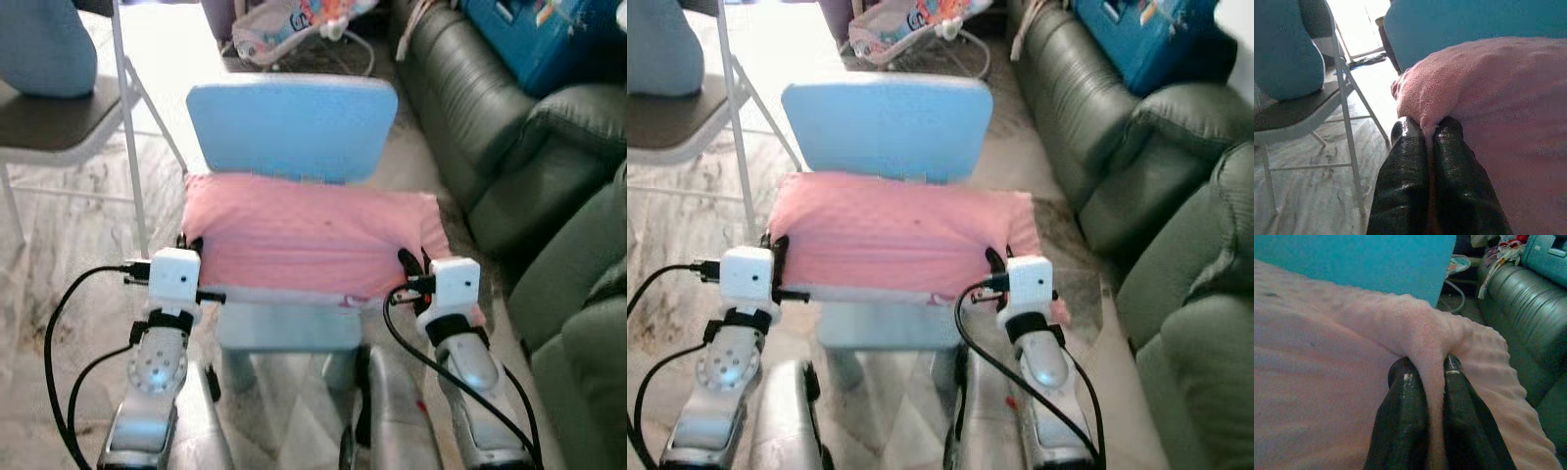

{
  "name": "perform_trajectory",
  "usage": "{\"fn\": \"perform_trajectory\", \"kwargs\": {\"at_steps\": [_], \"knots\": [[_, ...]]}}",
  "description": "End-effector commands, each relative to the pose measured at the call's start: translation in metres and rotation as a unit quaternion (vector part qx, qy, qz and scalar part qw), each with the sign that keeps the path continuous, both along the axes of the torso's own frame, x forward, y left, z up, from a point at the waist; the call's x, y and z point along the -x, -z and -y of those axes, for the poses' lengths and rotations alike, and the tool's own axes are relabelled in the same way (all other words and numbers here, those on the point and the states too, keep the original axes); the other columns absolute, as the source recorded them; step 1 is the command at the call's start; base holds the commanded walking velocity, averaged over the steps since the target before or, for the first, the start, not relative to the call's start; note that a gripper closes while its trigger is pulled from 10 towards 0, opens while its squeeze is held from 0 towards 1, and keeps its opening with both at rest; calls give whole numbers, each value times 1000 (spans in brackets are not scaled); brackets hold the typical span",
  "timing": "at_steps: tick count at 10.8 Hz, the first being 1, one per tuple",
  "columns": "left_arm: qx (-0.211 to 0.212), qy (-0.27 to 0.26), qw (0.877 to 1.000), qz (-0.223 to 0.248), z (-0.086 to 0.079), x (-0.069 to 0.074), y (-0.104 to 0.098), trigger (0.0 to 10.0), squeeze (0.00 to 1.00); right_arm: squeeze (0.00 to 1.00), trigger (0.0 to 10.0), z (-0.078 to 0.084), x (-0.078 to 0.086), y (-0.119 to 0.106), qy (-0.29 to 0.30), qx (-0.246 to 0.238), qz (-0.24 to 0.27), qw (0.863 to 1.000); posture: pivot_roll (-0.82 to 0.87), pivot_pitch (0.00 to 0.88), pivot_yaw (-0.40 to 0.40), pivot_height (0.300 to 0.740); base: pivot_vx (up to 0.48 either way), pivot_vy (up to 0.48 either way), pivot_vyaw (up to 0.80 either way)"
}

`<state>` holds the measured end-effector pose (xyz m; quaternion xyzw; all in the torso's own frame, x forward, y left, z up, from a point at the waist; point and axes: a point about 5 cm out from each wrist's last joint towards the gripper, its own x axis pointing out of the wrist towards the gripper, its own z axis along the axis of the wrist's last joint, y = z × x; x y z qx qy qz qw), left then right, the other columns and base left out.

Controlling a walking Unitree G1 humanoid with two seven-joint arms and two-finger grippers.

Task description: Move the pillow to the sofa

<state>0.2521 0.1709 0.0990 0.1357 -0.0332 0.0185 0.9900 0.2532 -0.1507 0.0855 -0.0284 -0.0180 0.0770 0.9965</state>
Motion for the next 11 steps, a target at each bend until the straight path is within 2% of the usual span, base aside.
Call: {"fn": "perform_trajectory", "kwargs": {"at_steps": [1, 2, 4, 9, 11], "knots": [[-13, -24, 1000, -1, -8, -1, 0, 10000, 0, 0, 10000, 8, -1, -5, 22, 3, 8, 1000, -35, 29, -44, 636, 0, 0, 0], [-11, -20, 1000, -6, -6, -3, 1, 10000, 0, 0, 10000, 9, -1, -2, 36, 26, 5, 999, -36, 30, -45, 641, 0, 0, 0], [-11, -26, 1000, -12, -3, -5, 5, 10000, 0, 0, 10000, 8, -1, -2, 19, 11, 2, 1000, -38, 26, -43, 641, 0, 0, 0], [-7, -28, 999, -31, 4, -8, 12, 10000, 0, 0, 10000, 12, -6, -5, 33, 9, 7, 999, -43, 17, -43, 730, 0, 0, 0], [-4, -16, 999, -37, 10, -8, 14, 10000, 0, 0, 10000, 13, -6, -6, 34, 10, 8, 999, -47, 18, -45, 740, 0, 0, 0]]}}
